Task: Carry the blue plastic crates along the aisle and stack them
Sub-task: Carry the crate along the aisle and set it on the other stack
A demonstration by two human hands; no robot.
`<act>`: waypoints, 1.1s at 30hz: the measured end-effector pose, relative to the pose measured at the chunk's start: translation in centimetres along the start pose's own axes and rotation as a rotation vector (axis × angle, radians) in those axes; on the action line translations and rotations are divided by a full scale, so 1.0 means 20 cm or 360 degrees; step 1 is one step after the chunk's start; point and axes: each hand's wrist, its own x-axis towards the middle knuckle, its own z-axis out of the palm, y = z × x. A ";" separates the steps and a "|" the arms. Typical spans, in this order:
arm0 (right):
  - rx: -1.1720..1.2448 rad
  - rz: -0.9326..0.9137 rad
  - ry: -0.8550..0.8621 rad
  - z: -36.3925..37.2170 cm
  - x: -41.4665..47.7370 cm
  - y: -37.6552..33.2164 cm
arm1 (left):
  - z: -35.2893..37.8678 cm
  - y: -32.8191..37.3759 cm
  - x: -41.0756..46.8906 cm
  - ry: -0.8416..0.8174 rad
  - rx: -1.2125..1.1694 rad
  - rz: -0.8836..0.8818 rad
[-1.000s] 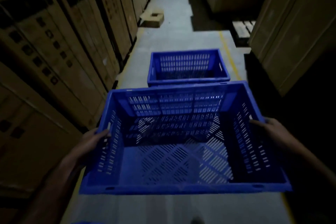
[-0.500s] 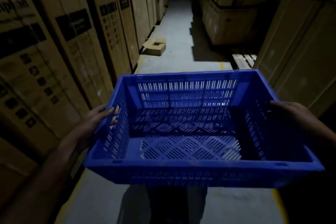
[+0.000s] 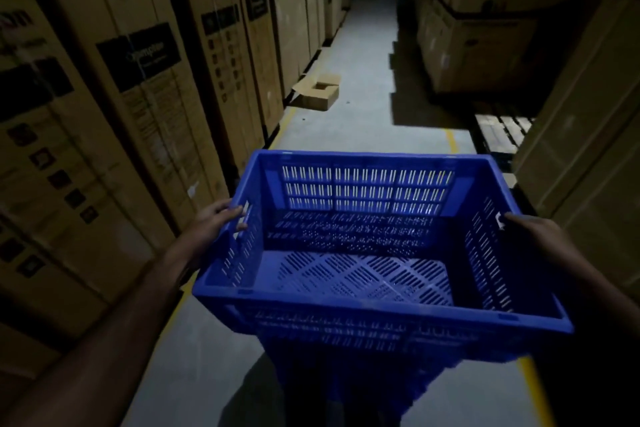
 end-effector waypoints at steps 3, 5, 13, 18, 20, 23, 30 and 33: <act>-0.0045 -0.0061 -0.0054 0.04 0.12 0.00 | 0.03 -0.03 0.10 0.0074 0.0019 -0.0040; -0.0048 -0.0047 -0.0069 0.06 0.19 0.04 | 0.05 -0.05 0.15 0.0114 0.0016 -0.0047; -0.0138 0.0002 -0.0076 0.13 0.29 0.21 | 0.08 -0.17 0.27 0.0216 0.0042 -0.0133; -0.0163 -0.0008 -0.0128 0.15 0.31 0.25 | 0.09 -0.22 0.29 0.0212 0.0065 -0.0121; -0.0176 -0.0027 -0.0142 0.15 0.32 0.23 | 0.09 -0.21 0.31 0.0197 0.0074 -0.0100; -0.0212 -0.0044 -0.0128 0.16 0.34 0.21 | 0.09 -0.21 0.32 0.0223 0.0086 -0.0080; -0.0226 -0.0003 -0.0119 0.17 0.36 0.22 | 0.10 -0.18 0.38 0.0220 0.0149 -0.0073; -0.0258 -0.0054 -0.0108 0.17 0.37 0.21 | 0.11 -0.18 0.40 0.0229 0.0175 -0.0066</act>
